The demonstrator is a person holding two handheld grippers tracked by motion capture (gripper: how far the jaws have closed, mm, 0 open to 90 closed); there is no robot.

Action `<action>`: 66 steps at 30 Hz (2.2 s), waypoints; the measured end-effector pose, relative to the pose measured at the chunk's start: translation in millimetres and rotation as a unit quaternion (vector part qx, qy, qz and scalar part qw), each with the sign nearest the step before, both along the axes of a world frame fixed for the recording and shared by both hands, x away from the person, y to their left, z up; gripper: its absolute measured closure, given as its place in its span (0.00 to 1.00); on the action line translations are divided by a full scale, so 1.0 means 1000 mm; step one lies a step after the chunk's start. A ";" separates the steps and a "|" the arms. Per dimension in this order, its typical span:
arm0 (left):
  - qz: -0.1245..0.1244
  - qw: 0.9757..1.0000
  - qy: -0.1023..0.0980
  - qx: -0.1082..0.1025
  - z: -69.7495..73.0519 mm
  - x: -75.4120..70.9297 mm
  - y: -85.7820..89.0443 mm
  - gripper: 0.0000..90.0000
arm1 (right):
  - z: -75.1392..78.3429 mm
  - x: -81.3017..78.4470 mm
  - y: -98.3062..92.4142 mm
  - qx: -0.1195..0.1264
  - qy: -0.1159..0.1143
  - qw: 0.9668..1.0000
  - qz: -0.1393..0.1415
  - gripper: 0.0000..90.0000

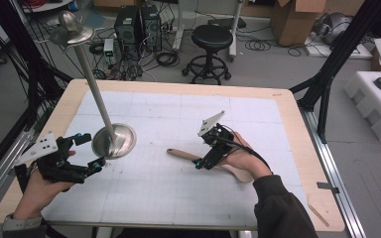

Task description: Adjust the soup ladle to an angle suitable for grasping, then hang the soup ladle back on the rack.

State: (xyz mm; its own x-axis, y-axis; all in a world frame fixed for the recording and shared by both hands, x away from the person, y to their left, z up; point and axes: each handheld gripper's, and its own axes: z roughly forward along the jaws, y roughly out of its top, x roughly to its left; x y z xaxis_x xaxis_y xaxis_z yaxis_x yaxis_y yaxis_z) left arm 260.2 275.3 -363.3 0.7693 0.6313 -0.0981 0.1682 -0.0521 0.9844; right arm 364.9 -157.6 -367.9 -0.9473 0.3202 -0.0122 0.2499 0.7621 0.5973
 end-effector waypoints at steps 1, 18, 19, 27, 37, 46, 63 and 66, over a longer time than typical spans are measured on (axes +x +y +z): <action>0.000 1.000 0.000 0.000 0.000 0.000 0.000 0.04 | 0.001 0.000 -0.002 -0.005 -0.002 1.000 0.000 0.00; 0.003 1.000 0.004 0.006 -0.002 -0.001 0.001 0.04 | -0.010 0.007 -0.037 -0.081 0.020 0.996 -0.013 0.00; 0.004 1.000 0.005 0.006 -0.002 -0.001 0.001 0.04 | -0.011 0.008 -0.037 -0.085 0.024 0.996 -0.011 0.00; 0.006 1.000 0.005 0.006 -0.003 -0.004 0.004 0.04 | -0.020 0.010 -0.030 -0.121 0.048 0.991 0.013 0.04; 0.013 1.000 0.000 0.000 -0.001 -0.005 0.006 0.04 | -0.030 0.008 -0.021 -0.174 0.059 0.982 0.036 0.33; 0.014 1.000 0.002 -0.008 -0.004 -0.003 0.010 0.04 | -0.032 0.007 -0.021 -0.187 0.080 0.978 0.043 0.55; 0.015 1.000 0.002 -0.002 -0.004 -0.004 0.010 0.04 | -0.039 0.007 -0.021 -0.229 0.093 0.968 0.038 0.74; 0.015 1.000 0.002 -0.004 -0.004 -0.004 0.010 0.04 | -0.039 0.006 -0.019 -0.237 0.088 0.967 0.035 0.78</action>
State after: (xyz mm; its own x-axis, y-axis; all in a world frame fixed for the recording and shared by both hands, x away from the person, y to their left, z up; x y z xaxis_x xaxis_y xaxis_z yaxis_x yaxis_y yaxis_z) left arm 256.4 284.9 -367.7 0.7493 0.6537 -0.1060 0.1740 -0.0399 0.9839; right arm 371.3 -176.9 -407.0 -0.9671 0.2536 0.0212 0.2541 0.9583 0.1306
